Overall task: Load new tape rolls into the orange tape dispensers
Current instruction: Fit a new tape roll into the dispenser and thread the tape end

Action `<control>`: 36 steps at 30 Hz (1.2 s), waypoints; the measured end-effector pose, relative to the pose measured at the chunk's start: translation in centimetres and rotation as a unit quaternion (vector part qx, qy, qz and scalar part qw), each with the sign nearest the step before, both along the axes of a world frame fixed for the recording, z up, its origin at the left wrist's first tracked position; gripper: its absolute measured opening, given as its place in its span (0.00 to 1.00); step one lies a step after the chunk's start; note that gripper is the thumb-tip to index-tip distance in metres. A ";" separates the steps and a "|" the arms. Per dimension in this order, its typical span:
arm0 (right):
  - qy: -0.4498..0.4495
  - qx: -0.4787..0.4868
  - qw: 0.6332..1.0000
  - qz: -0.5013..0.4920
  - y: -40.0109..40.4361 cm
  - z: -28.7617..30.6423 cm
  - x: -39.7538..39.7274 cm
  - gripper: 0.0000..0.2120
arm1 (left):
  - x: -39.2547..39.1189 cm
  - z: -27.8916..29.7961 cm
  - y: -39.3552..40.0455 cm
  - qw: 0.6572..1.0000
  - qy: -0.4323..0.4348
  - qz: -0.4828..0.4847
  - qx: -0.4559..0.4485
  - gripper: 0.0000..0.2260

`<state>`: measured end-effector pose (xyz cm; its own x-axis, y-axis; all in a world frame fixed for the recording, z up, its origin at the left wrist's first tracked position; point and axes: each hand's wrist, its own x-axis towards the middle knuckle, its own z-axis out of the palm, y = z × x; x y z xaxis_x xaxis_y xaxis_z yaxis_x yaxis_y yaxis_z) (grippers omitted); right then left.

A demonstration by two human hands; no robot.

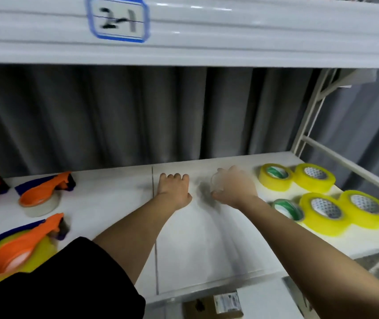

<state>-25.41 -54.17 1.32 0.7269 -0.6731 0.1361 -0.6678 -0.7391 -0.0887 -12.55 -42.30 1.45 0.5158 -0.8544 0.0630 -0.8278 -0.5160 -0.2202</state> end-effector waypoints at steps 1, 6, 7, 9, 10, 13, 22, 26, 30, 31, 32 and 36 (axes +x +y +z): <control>0.006 -0.001 1.000 0.007 -1.5 0.0 -0.9 0.34 | -1.0 -0.2 -1.3 1.000 0.001 0.006 -0.003 0.19; 0.037 -0.007 0.998 0.049 -8.0 0.3 -5.0 0.35 | -6.2 -0.7 -7.3 0.999 0.021 0.036 -0.005 0.19; 0.040 -0.007 0.998 0.057 -9.0 0.4 -5.6 0.35 | -7.0 -0.7 -8.2 0.999 0.022 0.040 -0.009 0.19; 0.041 -0.006 0.997 0.066 -11.0 0.7 -6.9 0.35 | -8.6 -0.7 -10.1 0.999 0.021 0.046 -0.016 0.18; 0.041 -0.004 0.997 0.068 -11.9 0.8 -7.4 0.36 | -9.3 -0.7 -10.9 0.999 0.019 0.047 -0.014 0.18; 0.034 0.005 0.997 0.066 -13.7 0.8 -8.7 0.36 | -10.6 -0.7 -12.6 0.999 0.008 0.047 -0.004 0.19; 0.032 -0.001 0.999 0.043 -16.2 0.5 -11.3 0.36 | -12.1 -1.0 -15.5 1.000 0.014 0.023 -0.004 0.18; 0.029 0.002 0.999 0.020 -17.3 0.6 -12.6 0.33 | -12.9 -1.5 -16.2 1.000 0.014 -0.007 -0.007 0.17; 0.017 0.013 1.000 -0.005 -19.0 0.5 -14.8 0.32 | -14.4 -1.3 -17.4 1.000 0.013 -0.025 -0.007 0.17; 0.012 0.014 1.000 -0.009 -19.5 0.5 -15.4 0.33 | -14.9 -1.2 -17.9 0.999 0.013 -0.029 -0.009 0.17; 0.007 0.016 1.000 -0.011 -20.0 0.6 -15.9 0.34 | -15.4 -1.1 -18.3 0.999 0.013 -0.033 -0.012 0.17; -0.008 0.026 1.000 -0.013 -22.8 0.7 -18.1 0.37 | -18.0 -0.9 -20.7 0.999 0.014 -0.040 -0.025 0.18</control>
